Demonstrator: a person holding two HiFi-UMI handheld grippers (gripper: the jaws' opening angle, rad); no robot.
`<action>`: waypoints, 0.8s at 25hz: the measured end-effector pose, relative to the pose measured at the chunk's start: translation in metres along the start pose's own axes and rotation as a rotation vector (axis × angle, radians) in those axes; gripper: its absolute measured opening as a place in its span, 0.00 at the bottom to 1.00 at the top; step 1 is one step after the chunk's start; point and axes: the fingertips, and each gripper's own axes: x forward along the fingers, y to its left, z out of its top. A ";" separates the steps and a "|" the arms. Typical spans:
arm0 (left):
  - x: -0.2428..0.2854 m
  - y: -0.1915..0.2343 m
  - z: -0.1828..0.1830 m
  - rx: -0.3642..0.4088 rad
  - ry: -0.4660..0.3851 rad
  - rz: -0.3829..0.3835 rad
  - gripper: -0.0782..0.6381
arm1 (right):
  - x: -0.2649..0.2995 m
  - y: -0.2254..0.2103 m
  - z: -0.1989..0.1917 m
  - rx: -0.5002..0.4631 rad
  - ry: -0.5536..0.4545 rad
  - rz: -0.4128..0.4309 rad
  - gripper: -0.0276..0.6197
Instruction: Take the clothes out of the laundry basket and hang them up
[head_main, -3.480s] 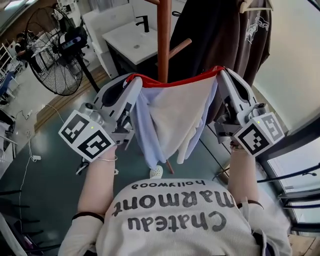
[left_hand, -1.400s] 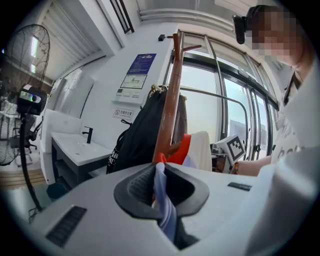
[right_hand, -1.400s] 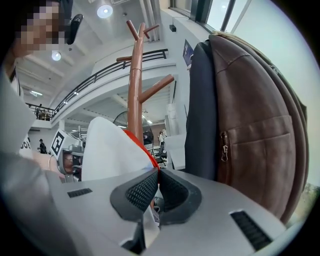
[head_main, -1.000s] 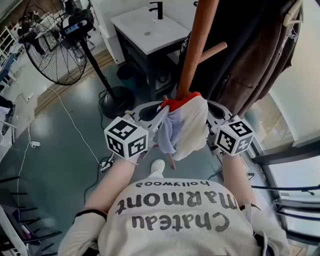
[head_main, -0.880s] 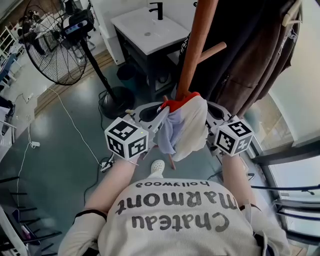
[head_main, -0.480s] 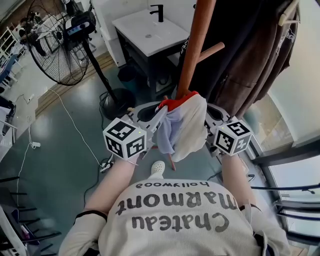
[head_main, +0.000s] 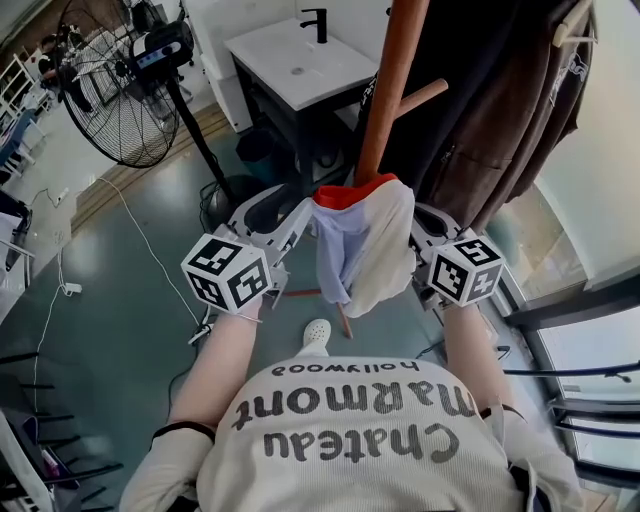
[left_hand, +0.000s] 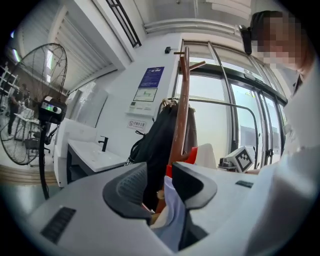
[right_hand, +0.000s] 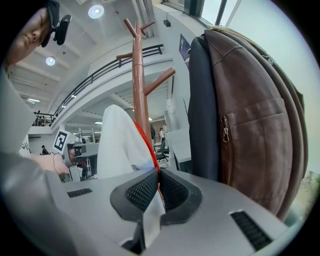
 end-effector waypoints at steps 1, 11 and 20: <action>-0.002 0.000 0.003 0.005 -0.013 0.004 0.32 | 0.000 0.000 0.000 0.005 -0.001 -0.005 0.09; -0.012 -0.028 -0.003 0.030 -0.015 -0.035 0.14 | -0.003 -0.001 -0.007 0.065 0.007 -0.038 0.09; -0.029 -0.050 -0.014 0.023 0.007 -0.040 0.13 | -0.022 -0.015 -0.032 0.170 0.067 -0.148 0.09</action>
